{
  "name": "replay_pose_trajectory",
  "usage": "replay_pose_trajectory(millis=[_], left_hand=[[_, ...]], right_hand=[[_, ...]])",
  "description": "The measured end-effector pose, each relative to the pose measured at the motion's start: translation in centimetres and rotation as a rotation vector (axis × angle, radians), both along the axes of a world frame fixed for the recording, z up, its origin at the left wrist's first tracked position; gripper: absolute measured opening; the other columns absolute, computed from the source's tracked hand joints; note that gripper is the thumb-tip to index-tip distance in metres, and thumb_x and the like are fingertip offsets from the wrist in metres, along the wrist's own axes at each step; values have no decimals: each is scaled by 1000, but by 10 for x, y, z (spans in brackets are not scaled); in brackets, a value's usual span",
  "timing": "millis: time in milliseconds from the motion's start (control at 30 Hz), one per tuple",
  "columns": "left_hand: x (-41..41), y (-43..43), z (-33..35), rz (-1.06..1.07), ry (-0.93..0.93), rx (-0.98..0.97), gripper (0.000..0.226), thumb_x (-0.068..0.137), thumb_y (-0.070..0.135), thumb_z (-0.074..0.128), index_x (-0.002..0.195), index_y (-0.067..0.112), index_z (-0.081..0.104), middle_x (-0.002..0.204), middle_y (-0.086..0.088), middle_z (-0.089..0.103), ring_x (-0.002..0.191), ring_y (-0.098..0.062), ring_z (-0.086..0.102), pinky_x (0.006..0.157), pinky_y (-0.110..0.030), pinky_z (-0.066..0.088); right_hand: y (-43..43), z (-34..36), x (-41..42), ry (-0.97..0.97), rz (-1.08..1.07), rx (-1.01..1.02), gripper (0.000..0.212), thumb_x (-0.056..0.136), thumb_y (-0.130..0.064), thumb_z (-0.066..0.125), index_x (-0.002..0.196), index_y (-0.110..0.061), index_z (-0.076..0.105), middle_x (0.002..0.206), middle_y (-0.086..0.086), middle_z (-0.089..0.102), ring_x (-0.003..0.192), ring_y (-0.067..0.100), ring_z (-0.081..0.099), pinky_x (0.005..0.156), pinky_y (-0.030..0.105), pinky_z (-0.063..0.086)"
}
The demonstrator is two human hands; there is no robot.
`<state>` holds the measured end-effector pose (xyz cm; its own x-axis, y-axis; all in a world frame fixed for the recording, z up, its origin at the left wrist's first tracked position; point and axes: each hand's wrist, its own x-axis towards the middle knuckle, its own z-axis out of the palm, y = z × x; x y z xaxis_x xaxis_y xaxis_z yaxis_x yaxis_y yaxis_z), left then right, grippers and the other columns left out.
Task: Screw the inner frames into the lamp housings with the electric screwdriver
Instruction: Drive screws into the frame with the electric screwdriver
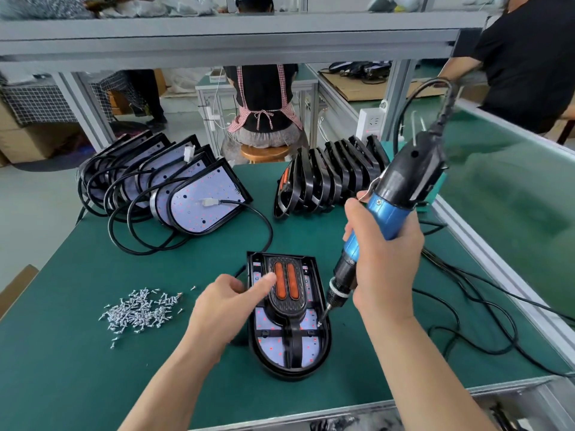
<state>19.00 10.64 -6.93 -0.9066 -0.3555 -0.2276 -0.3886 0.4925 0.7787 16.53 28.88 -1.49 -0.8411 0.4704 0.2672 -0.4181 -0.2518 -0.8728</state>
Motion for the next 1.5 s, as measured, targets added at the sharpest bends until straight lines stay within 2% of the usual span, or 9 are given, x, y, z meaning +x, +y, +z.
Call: replay_pose_trajectory(millis=[67,167,267,333,500,700,867,1100,1500], left_hand=[[1,4,-2,-76,-59,1,55,72,72,74,79,18,62,75,5,66,70,-14,59,59,-31,43],[3,8,-6,-237,-100,7,50,56,74,77,85,33,74,83,10,76,84,-10,70,81,-32,57],[3,8,-8,-351,-100,28,51,51,73,71,94,44,75,89,16,77,90,-8,71,91,-36,57],[2,8,-12,-348,-79,68,41,56,65,74,94,49,74,89,19,77,90,-5,72,93,-36,56],[4,11,-15,-252,-62,162,36,52,59,77,87,50,74,87,16,78,91,-11,73,94,-40,56],[2,9,-16,-315,-67,136,36,59,60,74,94,50,75,91,17,78,96,-12,73,97,-41,55],[3,9,-18,-282,-67,153,40,51,63,75,88,50,75,88,16,78,93,-14,73,96,-42,56],[2,10,-21,-283,-71,183,39,53,60,77,91,48,75,91,15,78,96,-15,73,97,-42,55],[1,10,-20,-273,-66,171,40,56,59,76,93,42,76,91,14,78,96,-15,73,96,-42,55]], right_hand=[[-2,-3,0,-9,5,6,16,79,-17,74,80,-21,59,64,4,50,52,16,44,46,22,41],[-2,-5,0,-11,5,2,16,79,-16,74,80,-21,60,63,4,50,51,15,44,46,21,41],[-1,-5,0,-4,1,3,16,80,-16,74,80,-24,60,63,1,51,51,13,45,46,21,42],[-2,-6,-1,-9,3,-4,16,80,-16,74,80,-24,60,63,1,51,51,13,45,46,21,42],[-8,-12,-1,-31,19,-2,15,78,-18,75,79,-27,62,66,3,52,55,17,45,49,23,43],[-8,-12,-1,-20,8,4,14,79,-17,75,82,-22,62,65,2,52,53,14,45,48,21,42],[-7,-11,0,-14,27,7,17,80,-17,75,79,-30,62,66,2,52,55,16,46,49,22,44],[-10,-19,-1,-44,30,25,16,79,-19,75,81,-24,60,67,6,50,56,19,45,49,25,44],[-12,-23,-3,-48,16,34,16,79,-17,74,82,-27,62,63,-3,52,51,14,45,48,23,43]])
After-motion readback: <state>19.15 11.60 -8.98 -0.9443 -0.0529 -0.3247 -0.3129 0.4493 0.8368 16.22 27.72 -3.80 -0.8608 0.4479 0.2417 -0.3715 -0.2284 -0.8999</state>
